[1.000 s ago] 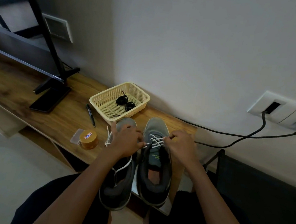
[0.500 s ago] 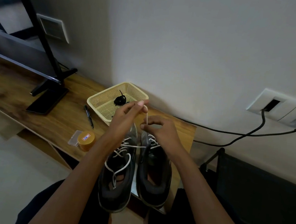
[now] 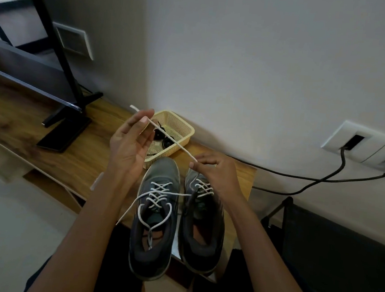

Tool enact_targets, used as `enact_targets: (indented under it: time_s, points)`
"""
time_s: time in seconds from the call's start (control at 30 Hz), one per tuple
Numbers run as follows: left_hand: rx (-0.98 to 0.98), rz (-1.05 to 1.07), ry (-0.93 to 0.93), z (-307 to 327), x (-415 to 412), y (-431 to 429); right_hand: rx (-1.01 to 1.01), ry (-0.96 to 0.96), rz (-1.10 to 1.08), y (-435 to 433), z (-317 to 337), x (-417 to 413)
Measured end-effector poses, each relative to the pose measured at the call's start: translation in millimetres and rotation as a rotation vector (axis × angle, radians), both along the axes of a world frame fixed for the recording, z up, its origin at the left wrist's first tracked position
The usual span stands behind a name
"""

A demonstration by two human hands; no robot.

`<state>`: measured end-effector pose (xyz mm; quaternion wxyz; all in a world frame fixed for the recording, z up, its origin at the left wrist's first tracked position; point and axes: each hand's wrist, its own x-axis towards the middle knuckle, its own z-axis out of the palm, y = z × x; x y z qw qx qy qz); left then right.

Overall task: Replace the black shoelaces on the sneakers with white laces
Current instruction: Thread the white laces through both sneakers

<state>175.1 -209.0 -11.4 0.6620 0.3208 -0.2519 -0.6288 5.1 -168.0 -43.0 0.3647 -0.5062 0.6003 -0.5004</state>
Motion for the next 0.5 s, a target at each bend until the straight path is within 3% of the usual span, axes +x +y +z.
enact_targets:
  time_s: [0.37, 0.43, 0.5]
  points:
    - [0.095, 0.090, 0.122, -2.3, 1.9, -3.0, 0.082, 0.369, 0.115, 5.8, -7.4, -6.2]
    - [0.069, 0.094, 0.070, -0.3, 0.5, -1.2, 0.107, 0.320, 0.092, 10.1, -2.3, -14.3]
    - [0.034, 0.077, -0.112, -0.8, -4.8, 3.4, 0.107, 0.249, -0.021, 13.5, 1.5, -26.2]
